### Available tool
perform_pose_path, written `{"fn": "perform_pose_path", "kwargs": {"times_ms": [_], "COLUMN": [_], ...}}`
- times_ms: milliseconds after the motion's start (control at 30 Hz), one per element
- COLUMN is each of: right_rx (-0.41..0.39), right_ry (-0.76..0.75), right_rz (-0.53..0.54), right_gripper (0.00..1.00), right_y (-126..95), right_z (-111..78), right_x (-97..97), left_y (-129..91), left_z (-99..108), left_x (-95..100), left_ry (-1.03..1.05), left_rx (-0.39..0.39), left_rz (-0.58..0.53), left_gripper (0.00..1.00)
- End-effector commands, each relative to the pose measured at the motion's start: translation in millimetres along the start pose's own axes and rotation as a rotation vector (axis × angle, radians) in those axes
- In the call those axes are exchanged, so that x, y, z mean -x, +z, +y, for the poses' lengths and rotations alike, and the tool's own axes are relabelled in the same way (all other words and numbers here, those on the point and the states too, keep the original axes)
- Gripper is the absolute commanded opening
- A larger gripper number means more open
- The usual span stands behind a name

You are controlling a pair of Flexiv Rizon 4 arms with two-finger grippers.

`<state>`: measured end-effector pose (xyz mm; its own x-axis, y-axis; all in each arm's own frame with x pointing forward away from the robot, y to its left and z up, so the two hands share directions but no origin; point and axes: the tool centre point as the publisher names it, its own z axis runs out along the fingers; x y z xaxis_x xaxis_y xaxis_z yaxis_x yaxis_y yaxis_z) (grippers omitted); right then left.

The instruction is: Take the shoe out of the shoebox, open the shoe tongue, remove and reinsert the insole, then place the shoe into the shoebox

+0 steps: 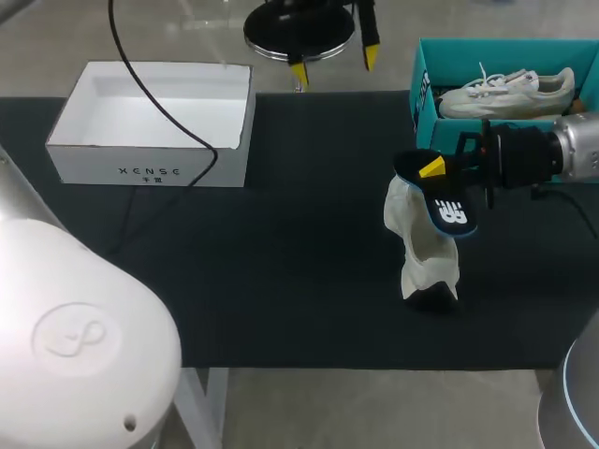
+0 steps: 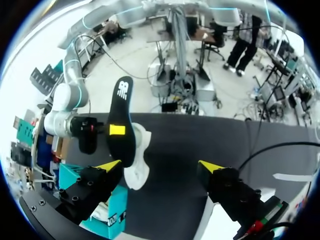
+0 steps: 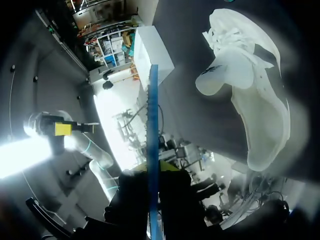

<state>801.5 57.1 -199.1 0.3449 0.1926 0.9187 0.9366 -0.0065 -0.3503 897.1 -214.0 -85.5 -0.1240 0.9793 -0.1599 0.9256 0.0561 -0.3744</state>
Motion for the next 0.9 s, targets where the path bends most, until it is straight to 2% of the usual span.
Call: {"fn": "perform_pose_path", "kwargs": {"times_ms": [33, 133, 300, 533, 667, 767, 900], "right_rx": [0.001, 0.001, 0.001, 0.001, 0.001, 0.001, 0.001], "right_ry": [0.000, 0.000, 0.000, 0.000, 0.000, 0.000, 0.000], "right_rz": [-0.001, -0.001, -0.001, -0.001, -0.001, -0.001, -0.001], "right_gripper": [0.00, 0.00, 0.00, 0.00, 0.00, 0.00, 0.00], "right_y": [1, 1, 1, 1, 1, 1, 1], "right_z": [0.3, 0.3, 0.3, 0.3, 0.3, 0.3, 0.3], "right_x": [0.0, 0.0, 0.0, 0.0, 0.0, 0.0, 0.0], "left_y": [-2, -6, -8, -9, -11, -13, -11], "left_z": [1, 1, -4, -6, -5, -4, -5], "left_x": [2.5, 11.0, 14.1, -14.0, -24.2, -22.6, -9.4], "left_ry": [0.000, 0.016, 0.018, -0.055, -0.076, -0.083, -0.080], "left_rx": [0.000, 0.056, 0.099, 0.090, 0.122, 0.133, 0.147], "left_rz": [0.061, 0.043, -0.053, -0.247, -0.300, -0.327, -0.325], "left_gripper": [1.00, 1.00, 1.00, 1.00, 1.00, 1.00, 1.00]}}
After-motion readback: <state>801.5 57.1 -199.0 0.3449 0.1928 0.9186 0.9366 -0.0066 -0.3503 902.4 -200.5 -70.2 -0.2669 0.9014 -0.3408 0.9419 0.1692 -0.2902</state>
